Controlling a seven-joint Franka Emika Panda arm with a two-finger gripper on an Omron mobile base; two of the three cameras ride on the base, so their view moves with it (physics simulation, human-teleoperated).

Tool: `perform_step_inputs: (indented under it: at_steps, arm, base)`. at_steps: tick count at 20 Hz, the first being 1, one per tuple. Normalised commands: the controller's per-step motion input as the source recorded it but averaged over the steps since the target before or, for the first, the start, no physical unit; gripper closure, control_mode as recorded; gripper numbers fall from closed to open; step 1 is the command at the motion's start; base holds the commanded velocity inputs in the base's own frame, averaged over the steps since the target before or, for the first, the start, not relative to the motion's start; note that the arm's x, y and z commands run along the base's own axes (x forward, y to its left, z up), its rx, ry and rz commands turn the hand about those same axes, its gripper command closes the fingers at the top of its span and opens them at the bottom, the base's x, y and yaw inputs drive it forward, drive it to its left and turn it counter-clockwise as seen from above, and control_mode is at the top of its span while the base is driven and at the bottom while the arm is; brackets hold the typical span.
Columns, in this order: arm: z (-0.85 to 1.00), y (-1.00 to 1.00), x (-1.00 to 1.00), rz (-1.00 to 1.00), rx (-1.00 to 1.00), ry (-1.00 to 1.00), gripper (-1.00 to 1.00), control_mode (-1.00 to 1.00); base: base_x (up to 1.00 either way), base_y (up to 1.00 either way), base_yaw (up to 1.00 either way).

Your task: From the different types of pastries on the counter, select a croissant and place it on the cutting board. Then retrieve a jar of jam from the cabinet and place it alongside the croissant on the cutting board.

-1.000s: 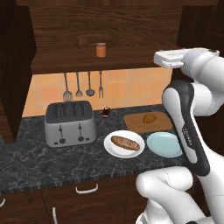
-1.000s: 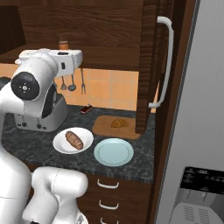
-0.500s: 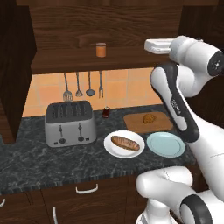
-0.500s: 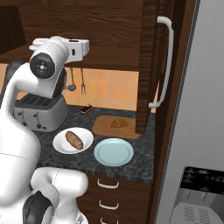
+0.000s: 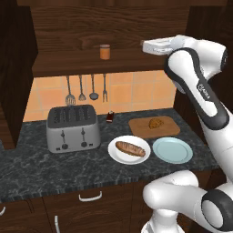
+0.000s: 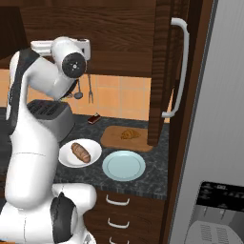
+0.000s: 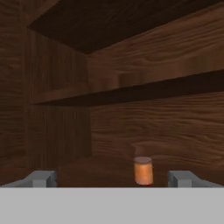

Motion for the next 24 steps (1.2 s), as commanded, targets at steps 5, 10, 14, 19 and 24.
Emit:
perform_step_inputs:
  at_steps: [5, 10, 14, 19, 24]
  arm:
    - [-0.02, 0.06, 0.07, 0.27, 0.0, 0.0, -1.0, -1.0]
    - [-0.16, 0.0, 0.24, 0.22, -0.03, -0.09, -1.0, -1.0]
    - [0.03, 0.13, 0.0, 0.11, -0.04, -0.01, -1.0, -1.0]
    - [0.4, 0.35, 0.37, 0.09, -0.25, 0.27, -1.0, -1.0]
    - [0.04, 0.04, 0.09, 0.01, -0.03, 0.07, -1.0, -1.0]
  base:
    - [0.0, 0.0, 0.0]
    - [0.0, 0.0, 0.0]
    - [0.0, 0.0, 0.0]
    - [0.0, 0.0, 0.0]
    - [0.0, 0.0, 0.0]
